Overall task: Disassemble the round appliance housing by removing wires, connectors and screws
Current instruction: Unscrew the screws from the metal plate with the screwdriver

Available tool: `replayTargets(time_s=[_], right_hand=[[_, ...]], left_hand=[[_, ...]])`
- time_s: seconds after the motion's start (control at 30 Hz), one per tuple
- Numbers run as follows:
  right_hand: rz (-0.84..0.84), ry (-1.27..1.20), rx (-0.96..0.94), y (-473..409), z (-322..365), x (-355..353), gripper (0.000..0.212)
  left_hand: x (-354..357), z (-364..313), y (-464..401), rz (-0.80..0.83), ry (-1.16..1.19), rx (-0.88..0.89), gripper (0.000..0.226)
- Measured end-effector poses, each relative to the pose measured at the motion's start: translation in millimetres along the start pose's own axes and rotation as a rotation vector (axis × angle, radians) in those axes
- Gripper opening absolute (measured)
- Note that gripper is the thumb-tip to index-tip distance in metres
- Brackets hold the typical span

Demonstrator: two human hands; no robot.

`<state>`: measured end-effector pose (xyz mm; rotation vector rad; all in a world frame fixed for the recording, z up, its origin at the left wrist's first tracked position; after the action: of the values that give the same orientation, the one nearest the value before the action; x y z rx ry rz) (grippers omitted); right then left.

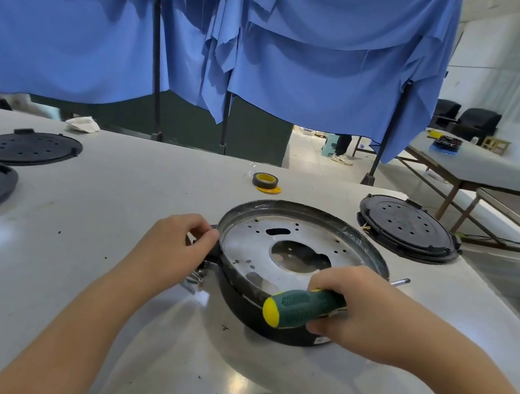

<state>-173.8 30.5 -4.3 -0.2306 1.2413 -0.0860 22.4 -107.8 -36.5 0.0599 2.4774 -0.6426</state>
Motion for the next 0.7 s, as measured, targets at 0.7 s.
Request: replayTargets(time_s=[0.7], right_hand=[[-0.337,0.151,-0.22,-9,19,-3,0.024]], left_hand=[[42,-16,22,0.341,0.688,-0.585,0.024]])
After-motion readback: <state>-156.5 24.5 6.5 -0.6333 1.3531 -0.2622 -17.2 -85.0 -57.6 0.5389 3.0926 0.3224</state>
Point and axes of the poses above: each hand's wrist, its own y-axis away from the middle knuckle, its own x-axis out of the palm, z = x × y, the point moved 6 cm from there along -y, towards the middle knuckle, and after that the axes turned 11 degrees about -z, right-handed, at the moved point
